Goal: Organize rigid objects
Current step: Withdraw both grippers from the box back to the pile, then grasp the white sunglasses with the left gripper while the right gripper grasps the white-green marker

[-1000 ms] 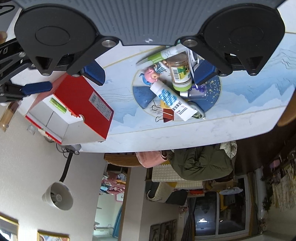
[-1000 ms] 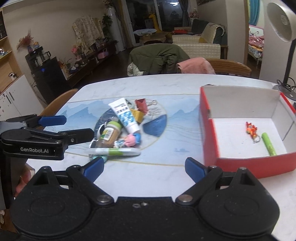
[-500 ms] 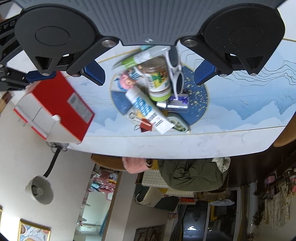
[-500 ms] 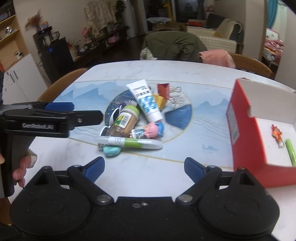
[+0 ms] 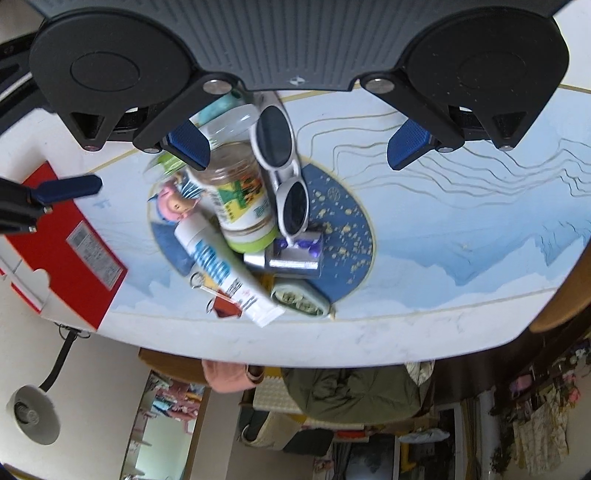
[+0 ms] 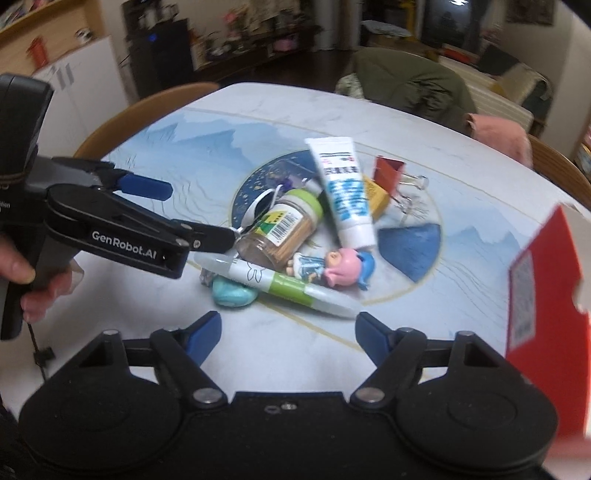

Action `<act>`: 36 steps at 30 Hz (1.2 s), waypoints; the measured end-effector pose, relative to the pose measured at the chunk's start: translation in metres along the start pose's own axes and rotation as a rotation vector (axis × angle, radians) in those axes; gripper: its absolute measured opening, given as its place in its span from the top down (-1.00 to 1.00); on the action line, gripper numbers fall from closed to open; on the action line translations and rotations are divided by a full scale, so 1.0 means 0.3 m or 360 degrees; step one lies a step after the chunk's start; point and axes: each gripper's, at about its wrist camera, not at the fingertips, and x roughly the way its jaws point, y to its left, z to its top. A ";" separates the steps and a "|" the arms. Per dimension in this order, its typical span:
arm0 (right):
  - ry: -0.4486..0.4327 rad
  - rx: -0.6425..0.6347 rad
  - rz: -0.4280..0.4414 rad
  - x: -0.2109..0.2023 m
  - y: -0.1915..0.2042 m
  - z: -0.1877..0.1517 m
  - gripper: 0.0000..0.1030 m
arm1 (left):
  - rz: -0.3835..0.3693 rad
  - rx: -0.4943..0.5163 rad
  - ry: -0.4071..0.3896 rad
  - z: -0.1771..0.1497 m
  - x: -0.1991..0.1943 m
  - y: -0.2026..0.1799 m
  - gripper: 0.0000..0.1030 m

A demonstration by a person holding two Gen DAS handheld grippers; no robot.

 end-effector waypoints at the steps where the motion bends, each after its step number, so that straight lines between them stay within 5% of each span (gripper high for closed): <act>1: 0.0006 -0.0028 -0.0007 0.014 0.001 0.008 -0.49 | 0.0007 0.0000 0.0006 0.000 0.008 0.000 -0.99; 7: 0.0049 -0.0220 0.0008 0.083 0.003 0.048 -0.38 | 0.0011 -0.0007 0.0039 0.004 0.046 0.000 -0.98; 15: 0.0085 -0.0477 0.0032 0.147 0.043 0.066 0.03 | 0.0028 -0.0040 0.0096 0.001 0.093 0.017 -0.95; 27: 0.0097 -0.0618 0.0062 0.139 0.085 0.042 0.29 | -0.0010 0.0019 0.0087 -0.014 0.106 0.002 -0.45; 29: 0.0105 -0.0607 0.0064 0.134 0.085 0.040 0.30 | -0.0005 0.0051 0.0094 -0.017 0.107 -0.013 -0.23; 36: 0.0128 -0.0640 0.0044 0.113 0.105 0.000 0.41 | 0.0030 0.0150 0.0087 -0.030 0.103 -0.035 -0.09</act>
